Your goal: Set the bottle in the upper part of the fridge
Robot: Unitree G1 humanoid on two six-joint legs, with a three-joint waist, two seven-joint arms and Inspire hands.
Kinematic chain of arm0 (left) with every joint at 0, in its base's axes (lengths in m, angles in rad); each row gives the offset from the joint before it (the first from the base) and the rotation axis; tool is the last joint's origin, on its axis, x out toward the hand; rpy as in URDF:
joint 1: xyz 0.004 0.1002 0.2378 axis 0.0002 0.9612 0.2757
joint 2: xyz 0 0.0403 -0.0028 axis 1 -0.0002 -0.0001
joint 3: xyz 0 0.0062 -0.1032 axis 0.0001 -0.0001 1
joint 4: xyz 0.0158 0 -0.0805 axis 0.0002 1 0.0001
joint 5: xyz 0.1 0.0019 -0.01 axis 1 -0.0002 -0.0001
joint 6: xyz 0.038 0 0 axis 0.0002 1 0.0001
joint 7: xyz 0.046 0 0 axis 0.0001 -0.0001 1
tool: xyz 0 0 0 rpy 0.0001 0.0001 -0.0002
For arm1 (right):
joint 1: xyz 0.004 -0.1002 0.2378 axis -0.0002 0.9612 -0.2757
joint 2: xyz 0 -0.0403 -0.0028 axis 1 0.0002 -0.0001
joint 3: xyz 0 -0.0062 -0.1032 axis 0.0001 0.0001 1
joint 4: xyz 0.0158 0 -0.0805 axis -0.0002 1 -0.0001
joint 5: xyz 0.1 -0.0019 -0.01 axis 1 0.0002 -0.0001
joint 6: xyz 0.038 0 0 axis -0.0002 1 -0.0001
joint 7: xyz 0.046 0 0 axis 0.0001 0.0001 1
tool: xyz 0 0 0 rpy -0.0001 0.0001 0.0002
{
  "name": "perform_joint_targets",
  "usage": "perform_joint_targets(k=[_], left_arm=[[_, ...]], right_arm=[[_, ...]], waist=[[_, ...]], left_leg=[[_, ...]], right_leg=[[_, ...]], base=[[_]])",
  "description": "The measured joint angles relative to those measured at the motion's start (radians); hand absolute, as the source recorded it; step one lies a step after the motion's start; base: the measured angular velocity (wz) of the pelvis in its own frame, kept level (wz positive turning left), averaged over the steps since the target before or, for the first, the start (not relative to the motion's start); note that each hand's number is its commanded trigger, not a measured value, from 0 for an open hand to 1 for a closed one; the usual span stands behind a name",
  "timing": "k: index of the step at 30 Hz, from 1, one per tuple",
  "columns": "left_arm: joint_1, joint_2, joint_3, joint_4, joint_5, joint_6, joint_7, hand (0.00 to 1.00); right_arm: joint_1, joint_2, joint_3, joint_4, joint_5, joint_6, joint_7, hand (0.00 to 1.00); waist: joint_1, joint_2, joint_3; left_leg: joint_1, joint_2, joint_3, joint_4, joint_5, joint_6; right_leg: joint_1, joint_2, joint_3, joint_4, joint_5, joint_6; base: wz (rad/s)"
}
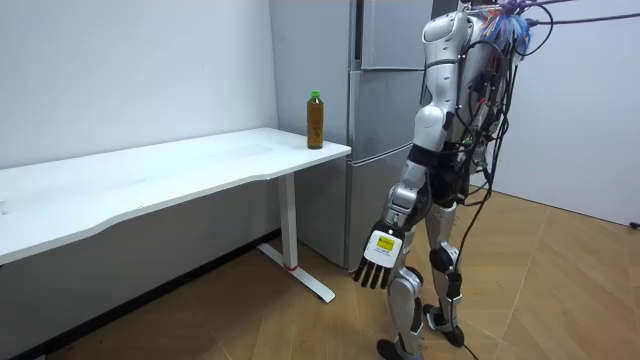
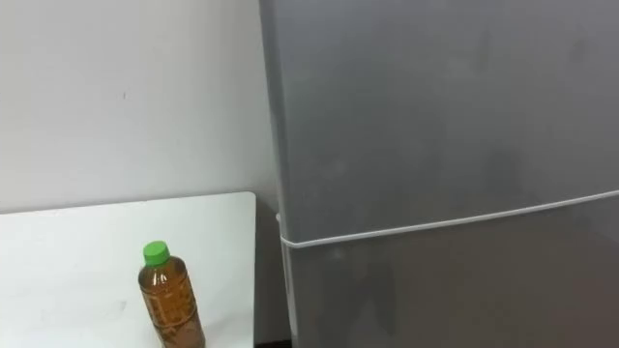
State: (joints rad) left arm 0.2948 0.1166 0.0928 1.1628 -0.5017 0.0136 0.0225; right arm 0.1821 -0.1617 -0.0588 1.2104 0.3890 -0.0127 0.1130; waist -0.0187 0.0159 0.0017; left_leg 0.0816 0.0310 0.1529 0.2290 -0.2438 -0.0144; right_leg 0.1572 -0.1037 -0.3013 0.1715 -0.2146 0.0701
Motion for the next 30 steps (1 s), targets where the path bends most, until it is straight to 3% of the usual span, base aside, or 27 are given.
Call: perform_joint_targets(k=[9, 20, 26, 30], left_arm=[[-0.002, 0.015, 0.001, -0.005, 0.041, -0.001, -0.028, 0.0], [-0.015, 0.014, 0.0, -0.003, 0.058, 0.0, 0.016, 0.0], [-0.024, 0.014, 0.015, -0.033, 0.058, -0.004, 0.068, 0.0], [-0.026, 0.015, 0.041, -0.094, 0.06, -0.016, 0.113, 0.0]], right_arm=[[0.004, 0.01, 0.001, -0.003, 0.014, 0.005, -0.001, 0.0], [0.005, 0.011, 0.006, 0.001, 0.046, 0.013, -0.001, 0.0], [0.005, 0.007, 0.003, 0.001, 0.038, 0.007, -0.001, 0.0], [0.006, -0.005, -0.005, 0.001, 0.034, -0.002, -0.001, 0.0]], waist=[[-0.001, -0.017, -0.0001], [-0.002, -0.018, 0.0005], [-0.001, -0.008, 0.002], [0.0, 0.015, 0.0042]], left_leg=[[-0.003, -0.002, -0.001, 0.004, 0.0, 0.0], [-0.002, -0.002, -0.002, 0.007, -0.001, 0.001], [-0.001, 0.0, -0.002, 0.007, -0.001, 0.0], [-0.002, 0.001, -0.004, 0.007, -0.001, 0.0]], right_leg=[[-0.001, -0.002, -0.002, -0.003, 0.0, 0.0], [0.001, -0.001, 0.0, -0.001, 0.0, 0.0], [0.001, 0.0, 0.0, 0.0, 0.0, 0.0], [0.001, 0.0, -0.002, 0.003, 0.001, -0.001]], base=[[0.0], [0.0], [0.0], [0.0]])
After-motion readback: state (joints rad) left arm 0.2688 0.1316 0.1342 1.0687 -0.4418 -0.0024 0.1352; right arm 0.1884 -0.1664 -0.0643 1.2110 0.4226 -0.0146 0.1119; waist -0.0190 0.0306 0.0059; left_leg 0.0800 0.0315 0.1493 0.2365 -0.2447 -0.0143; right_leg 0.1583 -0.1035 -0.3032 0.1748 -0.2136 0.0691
